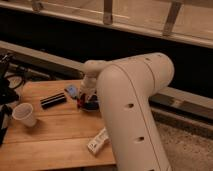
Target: Place the pepper in the ceramic bowl
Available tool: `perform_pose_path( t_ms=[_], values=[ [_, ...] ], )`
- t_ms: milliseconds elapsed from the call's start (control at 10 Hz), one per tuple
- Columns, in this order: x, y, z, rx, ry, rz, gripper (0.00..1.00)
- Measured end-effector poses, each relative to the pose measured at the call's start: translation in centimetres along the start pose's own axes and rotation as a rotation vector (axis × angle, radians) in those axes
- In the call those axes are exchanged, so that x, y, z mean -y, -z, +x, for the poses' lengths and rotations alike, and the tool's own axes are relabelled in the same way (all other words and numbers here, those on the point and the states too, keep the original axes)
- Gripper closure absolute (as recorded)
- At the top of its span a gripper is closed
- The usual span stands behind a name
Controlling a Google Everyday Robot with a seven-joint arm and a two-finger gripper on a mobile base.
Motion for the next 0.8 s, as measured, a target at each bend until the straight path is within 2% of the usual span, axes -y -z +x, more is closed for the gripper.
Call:
perform_pose_path(
  t_ms=[200, 300, 500, 600, 800],
  values=[
    [-0.2, 1.6, -0.9, -0.005, 0.01, -0.076, 0.93],
    [-0.5, 3.7, -1.8, 0.013, 0.011, -0.109, 0.99],
    [0.3, 7.1, -3.6, 0.057, -0.009, -0.157, 1.0],
    [2.3, 9.2, -5.0, 0.101, -0.045, -0.195, 1.0],
    [5.4, 11.2, -7.1, 0.141, -0.095, -0.242, 0.96]
  ],
)
